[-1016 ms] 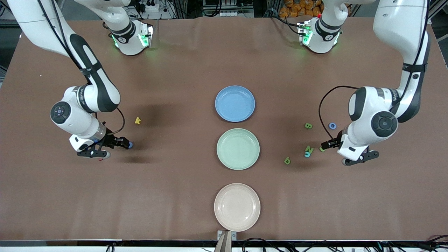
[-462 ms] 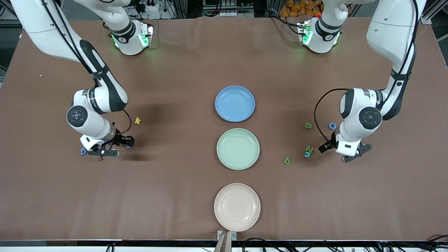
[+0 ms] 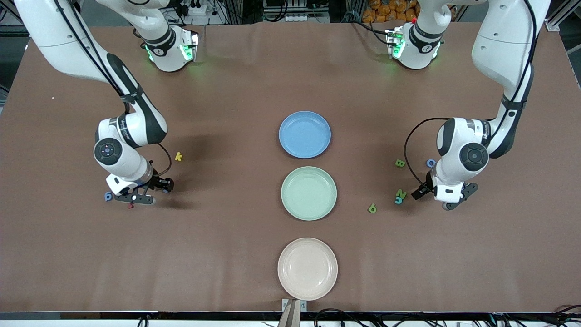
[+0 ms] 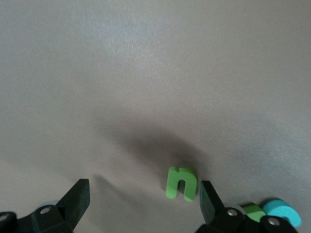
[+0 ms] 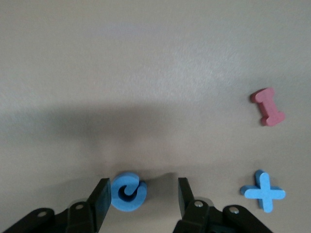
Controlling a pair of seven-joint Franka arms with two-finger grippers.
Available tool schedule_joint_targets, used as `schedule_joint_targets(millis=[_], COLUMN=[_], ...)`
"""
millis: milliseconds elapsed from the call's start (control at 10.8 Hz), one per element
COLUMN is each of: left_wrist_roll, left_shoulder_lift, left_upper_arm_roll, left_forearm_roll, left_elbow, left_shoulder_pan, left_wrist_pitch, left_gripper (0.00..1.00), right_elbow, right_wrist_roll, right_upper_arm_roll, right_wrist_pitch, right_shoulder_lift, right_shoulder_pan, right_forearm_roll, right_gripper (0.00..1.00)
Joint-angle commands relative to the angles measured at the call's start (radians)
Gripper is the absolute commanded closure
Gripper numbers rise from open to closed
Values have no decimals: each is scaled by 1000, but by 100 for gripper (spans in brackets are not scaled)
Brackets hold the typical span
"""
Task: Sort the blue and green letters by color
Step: 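Grasp the blue e with the right gripper while the left gripper grasps the green n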
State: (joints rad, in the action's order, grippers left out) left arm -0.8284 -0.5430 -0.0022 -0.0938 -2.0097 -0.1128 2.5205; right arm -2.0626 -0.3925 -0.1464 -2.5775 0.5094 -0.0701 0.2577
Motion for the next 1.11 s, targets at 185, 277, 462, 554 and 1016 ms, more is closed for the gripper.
schedule_joint_targets(millis=[185, 277, 462, 554, 1016], left_wrist_roll=[-61, -61, -60, -60, -57], left_shoulder_lift=[-35, -32, -26, -25, -29], left_upper_arm_roll=[-4, -5, -9, -9, -13], left_forearm_roll=[-26, -26, -18, -18, -15], left_elbow=[20, 20, 22, 20, 19], left_shoulder_pan=[-4, 1, 4, 4, 2], left_wrist_pitch=[20, 20, 20, 21, 66], left_gripper=[0, 0, 0, 0, 0], right_elbow=[33, 32, 32, 32, 35], right_wrist_roll=[-25, -25, -26, -26, -28], right_upper_arm_roll=[-5, -5, -5, -5, -25], right_wrist_pitch=[0, 0, -1, -3, 2], right_shoulder_lift=[18, 21, 29, 37, 38], right_shoulder_pan=[3, 3, 3, 3, 6], right_forearm_roll=[-63, -63, -64, -67, -71], right_gripper=[36, 36, 38, 39, 100])
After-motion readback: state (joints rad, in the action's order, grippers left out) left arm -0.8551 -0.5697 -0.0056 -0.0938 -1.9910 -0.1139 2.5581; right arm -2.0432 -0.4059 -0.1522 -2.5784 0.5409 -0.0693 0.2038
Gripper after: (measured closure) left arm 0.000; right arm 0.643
